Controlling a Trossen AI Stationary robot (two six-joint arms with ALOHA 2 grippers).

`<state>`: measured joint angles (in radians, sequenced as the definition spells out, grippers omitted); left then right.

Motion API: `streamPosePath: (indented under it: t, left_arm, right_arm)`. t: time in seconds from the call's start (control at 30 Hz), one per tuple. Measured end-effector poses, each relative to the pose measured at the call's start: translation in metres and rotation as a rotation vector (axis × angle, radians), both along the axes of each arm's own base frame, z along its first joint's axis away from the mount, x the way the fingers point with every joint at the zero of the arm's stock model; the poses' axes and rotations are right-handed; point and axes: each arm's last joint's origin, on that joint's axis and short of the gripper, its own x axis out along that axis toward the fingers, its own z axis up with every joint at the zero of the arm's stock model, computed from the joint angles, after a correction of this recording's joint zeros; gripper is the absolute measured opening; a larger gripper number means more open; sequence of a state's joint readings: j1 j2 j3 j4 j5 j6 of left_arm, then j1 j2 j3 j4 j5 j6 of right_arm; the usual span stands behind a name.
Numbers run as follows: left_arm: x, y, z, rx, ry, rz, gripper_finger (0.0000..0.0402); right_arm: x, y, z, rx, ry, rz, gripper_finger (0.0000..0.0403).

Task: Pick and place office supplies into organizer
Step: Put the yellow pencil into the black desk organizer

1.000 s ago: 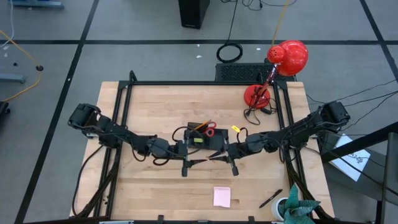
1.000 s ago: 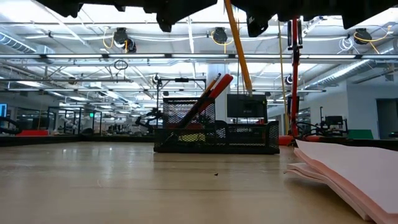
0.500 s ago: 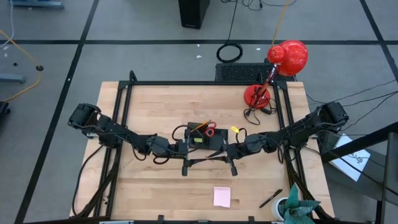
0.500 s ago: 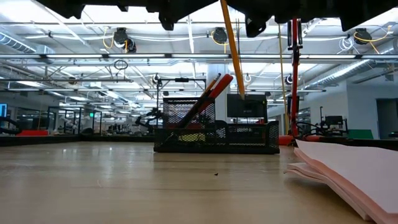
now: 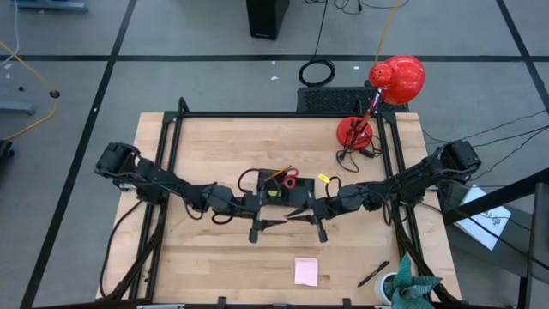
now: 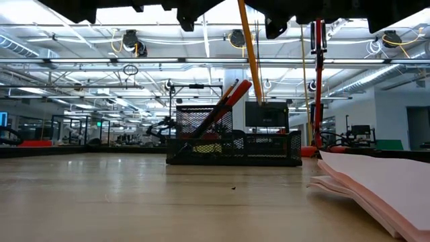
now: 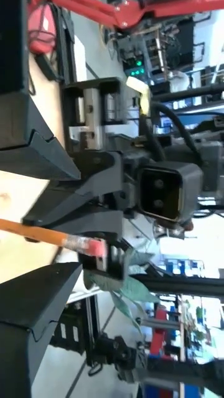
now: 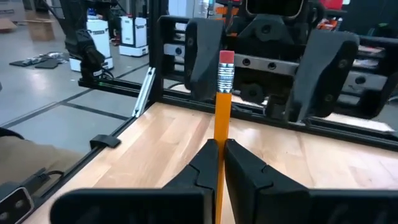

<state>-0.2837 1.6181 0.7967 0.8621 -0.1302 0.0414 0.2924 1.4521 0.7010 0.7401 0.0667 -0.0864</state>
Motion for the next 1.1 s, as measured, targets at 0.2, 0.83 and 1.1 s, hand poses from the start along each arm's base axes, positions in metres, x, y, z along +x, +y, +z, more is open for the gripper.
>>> streamPosePath:
  t: [0.2, 0.83, 1.1]
  left_arm:
    - [0.0007, 0.0012, -0.0003, 0.002, -0.002, 0.003, 0.0230]
    - [0.0008, 0.0008, 0.0003, 0.062, -0.019, -0.066, 0.0031]
    - [0.0008, 0.0008, 0.0003, 0.085, -0.023, -0.066, 0.0027]
  right_arm:
    - [0.0001, -0.0004, 0.0003, -0.004, -0.005, -0.011, 0.0013]
    - [0.0002, -0.0005, 0.0005, -0.004, -0.006, -0.012, 0.0013]
    - [0.0005, -0.0015, 0.0005, -0.004, -0.006, -0.015, 0.0013]
